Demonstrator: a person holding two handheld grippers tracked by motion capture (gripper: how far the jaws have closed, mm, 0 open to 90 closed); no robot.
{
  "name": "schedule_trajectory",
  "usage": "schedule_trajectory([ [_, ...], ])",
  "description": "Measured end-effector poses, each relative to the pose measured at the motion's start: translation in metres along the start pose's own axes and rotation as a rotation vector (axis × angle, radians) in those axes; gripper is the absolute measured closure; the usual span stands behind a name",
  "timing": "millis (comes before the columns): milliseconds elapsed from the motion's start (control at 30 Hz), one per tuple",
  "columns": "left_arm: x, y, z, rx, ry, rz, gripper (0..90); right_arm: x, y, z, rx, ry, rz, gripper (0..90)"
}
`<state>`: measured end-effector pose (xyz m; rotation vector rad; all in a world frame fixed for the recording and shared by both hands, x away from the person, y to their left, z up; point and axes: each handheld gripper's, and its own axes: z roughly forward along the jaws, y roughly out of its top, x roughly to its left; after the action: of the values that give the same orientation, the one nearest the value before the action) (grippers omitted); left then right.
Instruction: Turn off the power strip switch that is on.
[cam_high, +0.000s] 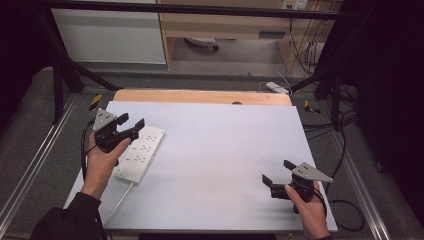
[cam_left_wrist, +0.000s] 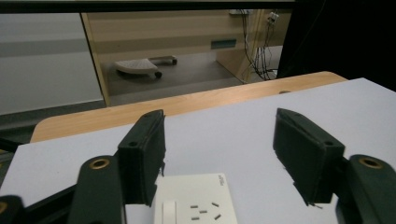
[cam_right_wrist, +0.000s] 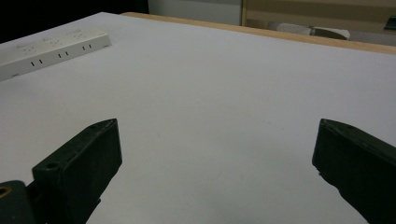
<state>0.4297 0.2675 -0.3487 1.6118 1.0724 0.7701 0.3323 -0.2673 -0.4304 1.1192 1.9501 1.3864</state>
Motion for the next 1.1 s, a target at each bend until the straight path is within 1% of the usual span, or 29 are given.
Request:
schedule_trajectory([
  [100,0.001,0.000,0.006,0.010,0.013,0.003,41.1,0.002,0.000,-0.001,0.002,0.004,-0.006,1.9],
  [233,0.000,0.001,0.013,0.022,0.026,0.022,49.9,0.003,0.000,-0.001,0.000,0.008,-0.008,1.9],
  [333,0.000,0.002,0.016,0.025,0.027,0.015,54.8,0.002,0.000,-0.001,0.000,0.007,-0.006,1.9],
  [433,-0.001,0.004,0.019,0.028,0.031,0.021,60.2,0.002,0.000,-0.001,-0.001,0.007,-0.001,1.9],
  [567,0.000,0.005,0.023,0.045,0.017,0.017,68.1,0.002,0.000,-0.001,0.000,0.006,-0.001,1.9],
  [600,0.000,0.004,0.025,0.046,0.014,0.014,72.0,0.002,0.000,-0.001,0.000,0.007,0.000,1.9],
  [633,0.001,0.004,0.026,0.051,0.008,0.014,74.1,0.002,0.000,-0.001,0.000,0.005,-0.001,1.9],
  [667,0.002,0.003,0.027,0.056,0.005,0.012,74.1,0.002,0.000,-0.001,0.000,0.005,-0.001,1.9],
  [733,0.004,0.001,0.030,0.062,0.008,0.010,79.5,0.002,0.000,-0.001,0.000,0.007,0.002,1.9],
  [767,0.005,0.001,0.031,0.065,0.008,0.010,79.5,0.002,0.000,-0.001,0.000,0.007,0.002,1.9],
  [833,0.008,-0.001,0.033,0.073,0.008,0.007,84.0,0.002,0.000,-0.001,-0.001,0.008,0.002,1.9],
  [867,0.009,-0.002,0.034,0.078,0.006,0.005,84.0,0.002,0.000,-0.001,-0.001,0.008,0.002,1.9],
  [967,0.012,-0.004,0.035,0.091,0.006,0.006,87.8,0.002,0.000,-0.001,0.000,0.007,0.000,1.9],
  [1100,0.016,-0.006,0.038,0.103,0.010,0.003,89.9,0.001,0.000,-0.001,0.001,0.008,0.001,1.9],
])
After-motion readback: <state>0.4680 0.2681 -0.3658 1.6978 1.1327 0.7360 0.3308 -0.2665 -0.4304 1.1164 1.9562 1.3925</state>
